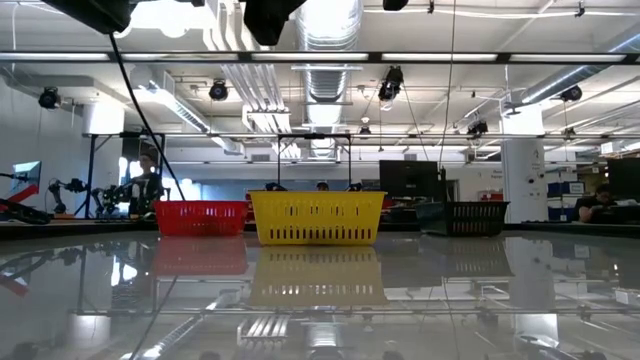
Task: Sort & place blocks by color
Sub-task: Put the violet block into the yellow bin
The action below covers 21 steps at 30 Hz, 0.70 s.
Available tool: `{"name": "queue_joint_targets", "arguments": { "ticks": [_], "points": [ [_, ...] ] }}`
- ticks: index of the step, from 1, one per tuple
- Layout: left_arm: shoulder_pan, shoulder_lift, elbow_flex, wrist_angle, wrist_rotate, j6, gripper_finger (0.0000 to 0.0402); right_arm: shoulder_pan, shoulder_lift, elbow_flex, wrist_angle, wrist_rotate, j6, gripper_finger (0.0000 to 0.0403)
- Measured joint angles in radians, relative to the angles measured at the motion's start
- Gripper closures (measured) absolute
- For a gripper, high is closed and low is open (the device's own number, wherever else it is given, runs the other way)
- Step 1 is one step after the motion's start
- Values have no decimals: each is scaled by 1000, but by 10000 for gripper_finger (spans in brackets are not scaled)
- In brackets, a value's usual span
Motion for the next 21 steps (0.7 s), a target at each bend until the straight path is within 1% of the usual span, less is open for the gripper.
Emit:
{"name": "queue_joint_targets", "arguments": {
  "ticks": [6,9,15,18,21],
  "points": [
    [0,-5,-1,-31,-18,2,309,0,0,-1,-2,-2,1,304],
    [0,-6,-1,-44,-35,-9,311,0,0,-1,-7,0,1,285],
    [1,-6,0,-124,-100,-40,311,0,-3,-1,-9,8,-7,227],
    [6,-7,7,-187,-149,-89,311,0,-24,-1,-47,40,-2,203],
    [21,-17,29,-305,-155,-158,311,0,-72,-1,-136,83,0,186]
  ]
}}
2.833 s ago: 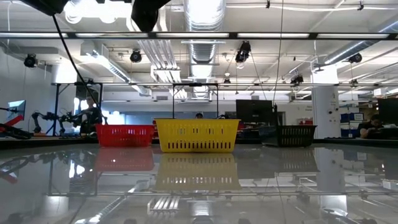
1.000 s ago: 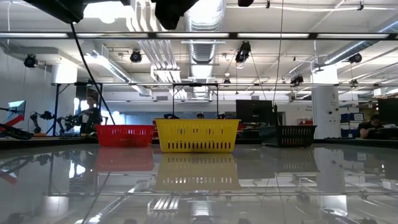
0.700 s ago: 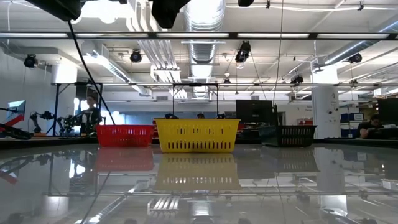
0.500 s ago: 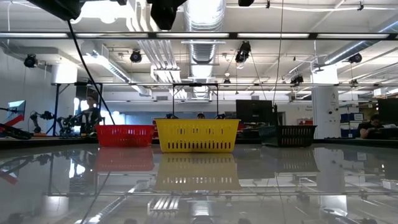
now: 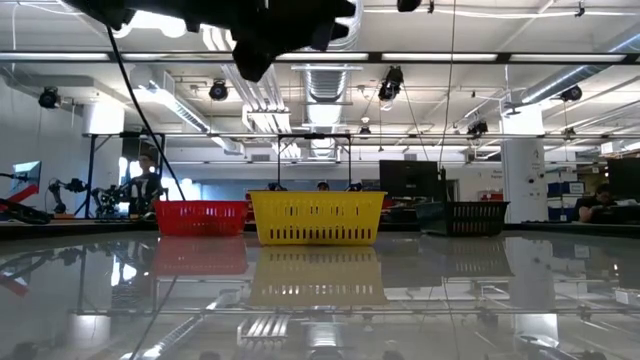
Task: Sort & place blocks by color
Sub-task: Put the violet block into the yellow bin
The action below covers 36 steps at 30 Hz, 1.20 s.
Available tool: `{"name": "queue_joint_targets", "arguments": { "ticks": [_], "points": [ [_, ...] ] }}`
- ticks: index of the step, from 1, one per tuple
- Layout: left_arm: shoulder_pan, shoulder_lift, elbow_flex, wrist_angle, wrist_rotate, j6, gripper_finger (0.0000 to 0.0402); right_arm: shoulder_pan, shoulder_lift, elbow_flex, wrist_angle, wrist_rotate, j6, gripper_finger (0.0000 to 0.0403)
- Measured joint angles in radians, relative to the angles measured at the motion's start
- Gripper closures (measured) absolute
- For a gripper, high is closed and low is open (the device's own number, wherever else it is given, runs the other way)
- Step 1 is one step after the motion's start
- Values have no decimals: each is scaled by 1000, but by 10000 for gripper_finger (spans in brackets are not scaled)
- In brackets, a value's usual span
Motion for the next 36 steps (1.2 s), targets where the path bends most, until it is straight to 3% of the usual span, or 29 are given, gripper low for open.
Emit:
{"name": "queue_joint_targets", "arguments": {
  "ticks": [4,11,16,21,26,36],
  "points": [
    [28,-17,74,-298,1,-115,311,0,-82,0,-174,23,61,169],
    [106,-20,347,-1106,22,-261,311,0,-218,0,-448,22,172,163],
    [209,-18,458,-1398,176,-259,311,0,-260,-8,-507,23,191,171],
    [325,-16,443,-1469,304,-186,311,0,-261,-11,-511,22,191,172],
    [395,-16,420,-1458,332,-132,311,0,-257,-12,-521,21,191,174],
    [398,41,422,-1187,427,-72,311,0,-258,-12,-523,22,183,174]
  ]
}}
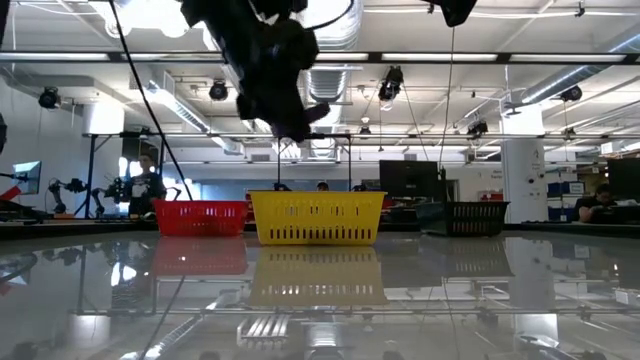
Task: Sort & place blocks by color
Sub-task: Put the violet block into the yellow bin
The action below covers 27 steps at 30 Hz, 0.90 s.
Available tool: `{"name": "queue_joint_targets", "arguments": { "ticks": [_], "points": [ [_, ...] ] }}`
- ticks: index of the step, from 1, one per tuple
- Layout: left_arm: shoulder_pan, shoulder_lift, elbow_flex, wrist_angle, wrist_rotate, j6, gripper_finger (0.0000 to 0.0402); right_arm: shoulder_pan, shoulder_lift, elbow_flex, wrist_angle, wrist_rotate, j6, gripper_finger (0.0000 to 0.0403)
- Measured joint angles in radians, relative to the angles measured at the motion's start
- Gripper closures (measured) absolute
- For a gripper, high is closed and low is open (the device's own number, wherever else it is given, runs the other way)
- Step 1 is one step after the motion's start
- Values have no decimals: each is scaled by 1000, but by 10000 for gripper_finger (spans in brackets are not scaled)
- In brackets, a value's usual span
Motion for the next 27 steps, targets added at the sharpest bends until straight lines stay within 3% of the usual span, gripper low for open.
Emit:
{"name": "queue_joint_targets", "arguments": {
  "ticks": [8,27],
  "points": [
    [1,140,45,1,4,71,311,0,0,0,-4,0,0,174],
    [10,157,42,-1,-8,98,308,0,1,0,-8,0,7,174]
  ]
}}
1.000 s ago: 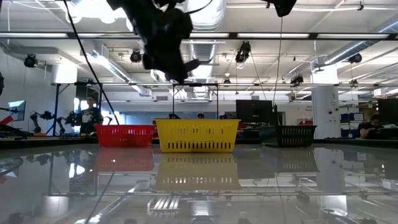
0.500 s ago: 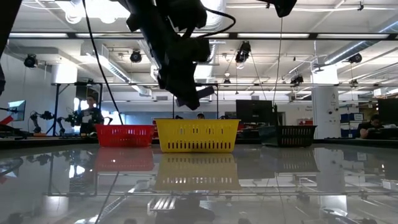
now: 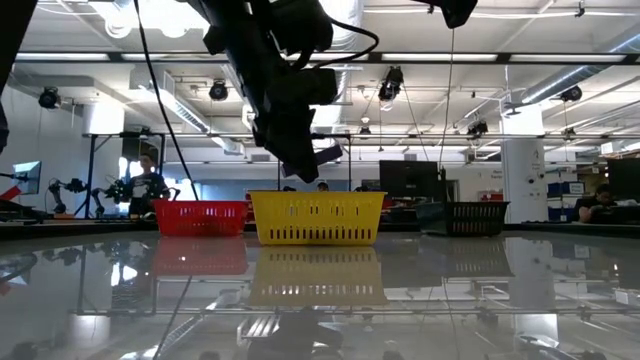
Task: Sort & place blocks by color
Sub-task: Put the violet block into the yellow bin
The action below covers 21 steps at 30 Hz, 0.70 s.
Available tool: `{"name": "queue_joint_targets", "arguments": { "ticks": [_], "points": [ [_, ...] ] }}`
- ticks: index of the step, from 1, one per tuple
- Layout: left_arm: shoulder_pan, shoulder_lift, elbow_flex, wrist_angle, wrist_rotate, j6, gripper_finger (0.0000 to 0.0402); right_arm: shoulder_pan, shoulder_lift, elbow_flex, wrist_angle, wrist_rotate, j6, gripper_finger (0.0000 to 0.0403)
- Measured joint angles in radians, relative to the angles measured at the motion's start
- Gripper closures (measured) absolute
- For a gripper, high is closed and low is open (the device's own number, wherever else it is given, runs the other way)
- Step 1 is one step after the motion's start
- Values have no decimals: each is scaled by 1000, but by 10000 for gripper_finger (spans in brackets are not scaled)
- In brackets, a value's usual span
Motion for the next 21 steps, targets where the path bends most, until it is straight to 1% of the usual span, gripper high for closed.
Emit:
{"name": "queue_joint_targets", "arguments": {
  "ticks": [7,21],
  "points": [
    [0,0,-3,34,0,50,306,0,0,0,0,0,0,174],
    [3,0,-20,66,0,59,304,0,1,0,-1,0,0,174]
  ]
}}
